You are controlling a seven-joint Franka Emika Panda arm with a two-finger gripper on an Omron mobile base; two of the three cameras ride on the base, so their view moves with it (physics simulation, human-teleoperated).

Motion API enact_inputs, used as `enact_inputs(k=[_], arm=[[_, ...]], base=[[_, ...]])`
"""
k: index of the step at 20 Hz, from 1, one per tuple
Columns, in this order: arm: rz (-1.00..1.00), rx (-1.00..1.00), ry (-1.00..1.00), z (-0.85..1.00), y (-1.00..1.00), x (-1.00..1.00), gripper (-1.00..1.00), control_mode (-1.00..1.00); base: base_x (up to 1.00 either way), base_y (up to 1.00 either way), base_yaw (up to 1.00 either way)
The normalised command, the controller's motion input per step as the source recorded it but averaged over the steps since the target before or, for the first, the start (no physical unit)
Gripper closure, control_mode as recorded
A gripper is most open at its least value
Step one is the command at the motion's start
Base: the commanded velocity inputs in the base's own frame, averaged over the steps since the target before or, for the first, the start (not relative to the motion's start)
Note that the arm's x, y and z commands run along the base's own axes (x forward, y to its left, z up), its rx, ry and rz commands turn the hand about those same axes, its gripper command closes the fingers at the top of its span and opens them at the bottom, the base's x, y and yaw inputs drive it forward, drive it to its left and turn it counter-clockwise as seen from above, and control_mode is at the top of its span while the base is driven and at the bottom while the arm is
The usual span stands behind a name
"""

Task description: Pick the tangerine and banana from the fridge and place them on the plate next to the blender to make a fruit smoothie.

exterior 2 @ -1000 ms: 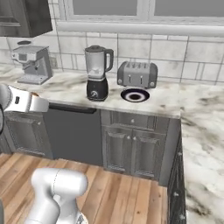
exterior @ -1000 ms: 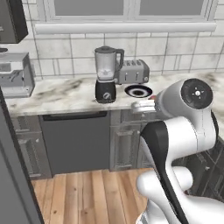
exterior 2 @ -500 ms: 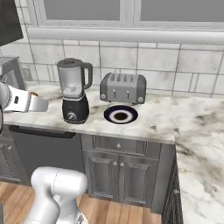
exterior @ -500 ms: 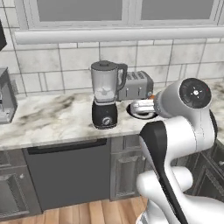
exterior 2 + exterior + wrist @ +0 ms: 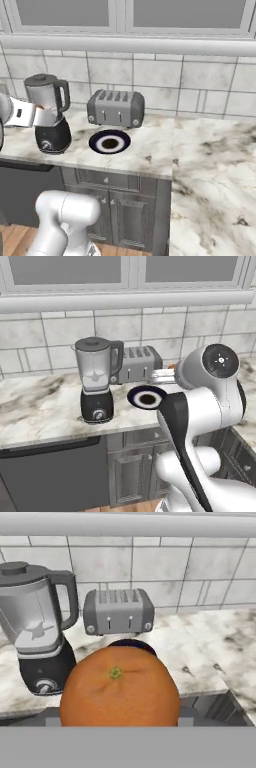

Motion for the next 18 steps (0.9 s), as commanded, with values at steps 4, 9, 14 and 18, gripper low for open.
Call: enact_inputs(k=[4,9,14,18], arm=[[0.10,0.14,0.09,-0.01,-0.45,0.70,1.00,-1.00],[0.23,0.08,0.36,-0.28,-0.27,1.00,1.00,-1.00],[0.28,0.00,0.37,-0.62,0.00,1.00,1.00,-1.00],[0.18,0.00,0.21,-0.89,0.00,0.98,1.00,-1.00]], base=[[0.12,-0.11,0.00],[0.00,0.00,0.00],[0.00,0.00,0.00],[0.00,0.00,0.00]])
